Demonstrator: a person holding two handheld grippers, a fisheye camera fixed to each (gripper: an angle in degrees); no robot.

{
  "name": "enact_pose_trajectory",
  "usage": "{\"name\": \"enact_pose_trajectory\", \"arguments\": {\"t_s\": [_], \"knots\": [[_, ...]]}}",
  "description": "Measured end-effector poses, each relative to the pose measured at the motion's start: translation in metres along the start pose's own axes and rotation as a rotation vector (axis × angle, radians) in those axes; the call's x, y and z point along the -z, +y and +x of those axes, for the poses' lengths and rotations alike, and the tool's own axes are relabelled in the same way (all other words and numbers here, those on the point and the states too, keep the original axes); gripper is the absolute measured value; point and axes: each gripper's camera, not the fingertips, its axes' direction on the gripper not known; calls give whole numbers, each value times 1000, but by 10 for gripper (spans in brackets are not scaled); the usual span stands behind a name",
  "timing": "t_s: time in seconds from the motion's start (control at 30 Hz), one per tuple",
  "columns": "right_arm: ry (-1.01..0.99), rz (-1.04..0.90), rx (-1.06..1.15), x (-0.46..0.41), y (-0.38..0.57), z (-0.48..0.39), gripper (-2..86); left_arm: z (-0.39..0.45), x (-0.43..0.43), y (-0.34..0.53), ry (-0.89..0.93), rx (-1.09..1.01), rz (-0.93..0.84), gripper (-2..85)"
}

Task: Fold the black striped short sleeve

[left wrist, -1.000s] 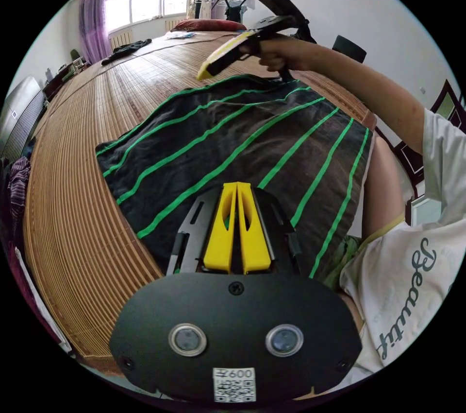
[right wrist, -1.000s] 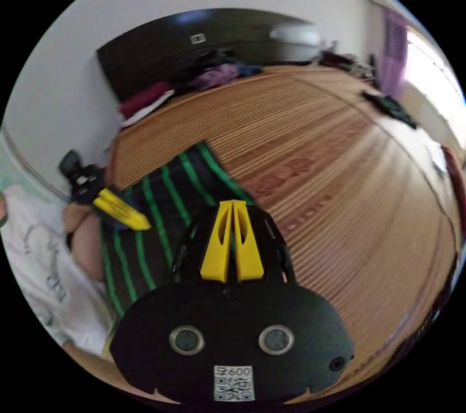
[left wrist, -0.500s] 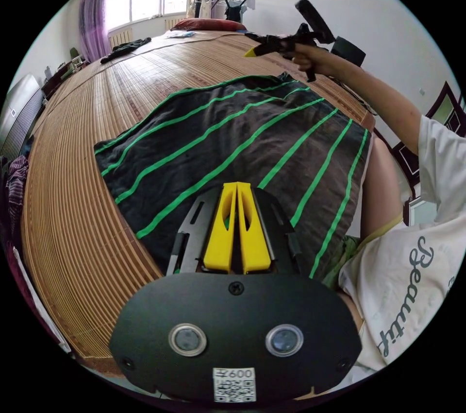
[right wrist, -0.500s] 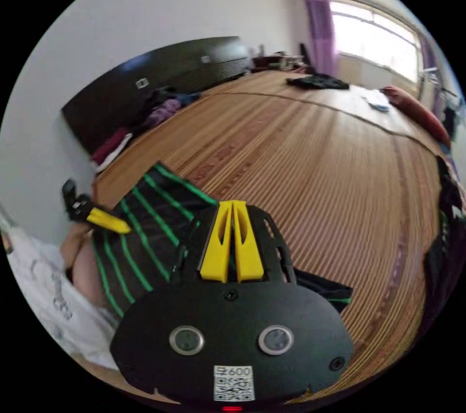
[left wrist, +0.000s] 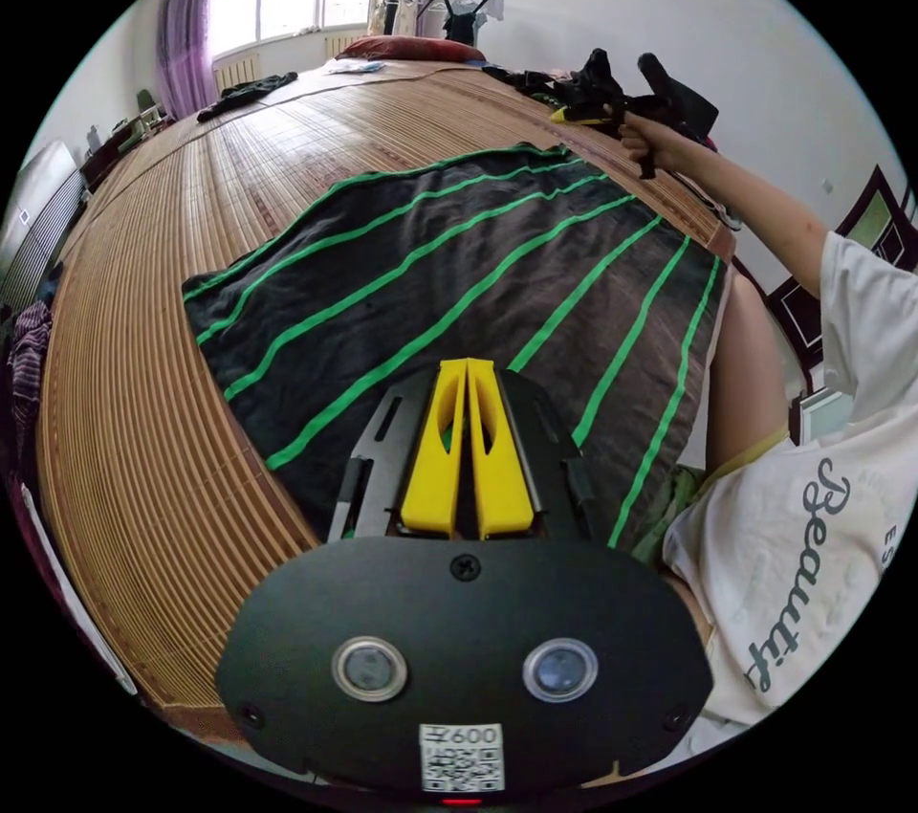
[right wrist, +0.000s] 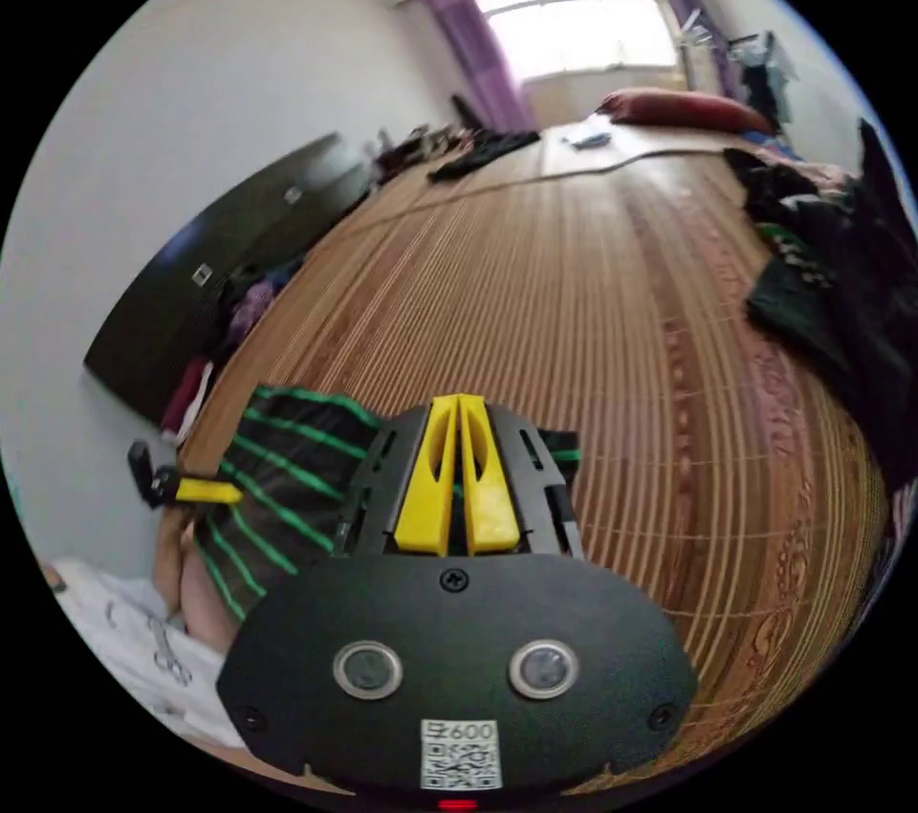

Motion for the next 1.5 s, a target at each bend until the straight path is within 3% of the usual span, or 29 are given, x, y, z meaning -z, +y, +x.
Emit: {"name": "enact_pose_trajectory", "arguments": {"t_s": [0.1, 0.2, 0.33, 0.43, 0.47, 0.5, 0.53, 0.6, 0.7, 0.77, 0.83, 0.9, 0.97, 1.13, 1.23, 1.3, 1.33, 1.4, 1.47, 1.5], "knots": [[-119, -249, 248, -36, 10, -33, -8, -10, -4, 7, 20, 9, 2, 1], [-88, -276, 278, -48, 6, -34, -8, -10, -8, 14, -6, -4, 3, 1], [-9, -172, -51, -27, -15, 36, -8, -14, -14, 24, -14, -9, 5, 0], [322, 25, -349, 12, -8, 69, -9, -22, -20, 33, 10, 2, 4, 0], [538, 79, -371, 23, -3, 61, -9, -25, -23, 36, 19, 7, 4, 1], [632, 123, -279, 26, 0, 47, -9, -27, -26, 40, 25, 9, 5, 1], [623, 133, -217, 26, 2, 40, -9, -28, -27, 42, 26, 10, 5, 1], [304, 85, 78, 18, 9, 13, -8, -28, -33, 50, 20, 7, 4, 2], [-68, -111, 263, -8, 17, -6, -8, -27, -41, 61, 19, 6, 4, 2], [11, -229, 220, -29, 18, 4, -8, -27, -46, 68, 20, 6, 4, 2], [21, -188, 140, -25, 20, 26, -8, -24, -52, 75, 12, 2, 5, 2], [356, 29, -149, 9, 40, 56, -9, -19, -60, 85, 2, -4, 8, 2], [444, 152, -206, 36, 67, 54, -9, -15, -66, 93, -5, -7, 9, 2], [414, 136, 68, 72, 162, -20, -9, 14, -82, 116, -106, -51, 14, 3], [481, 186, 267, 80, 264, -88, -8, 69, -84, 131, -446, -119, -15, 4], [524, 326, 270, 78, 351, -125, -8, 122, -71, 155, -719, -84, 118, 6], [508, 373, 259, 76, 372, -132, -8, 135, -66, 164, -744, -36, 196, 6], [475, 556, 246, 63, 441, -153, -8, 184, -64, 206, -627, 53, 510, 8], [478, 612, 265, 46, 468, -165, -8, 210, -86, 225, -465, 117, 616, 9], [452, 600, 268, 35, 476, -168, -8, 227, -108, 227, -397, 106, 585, 9]]}}
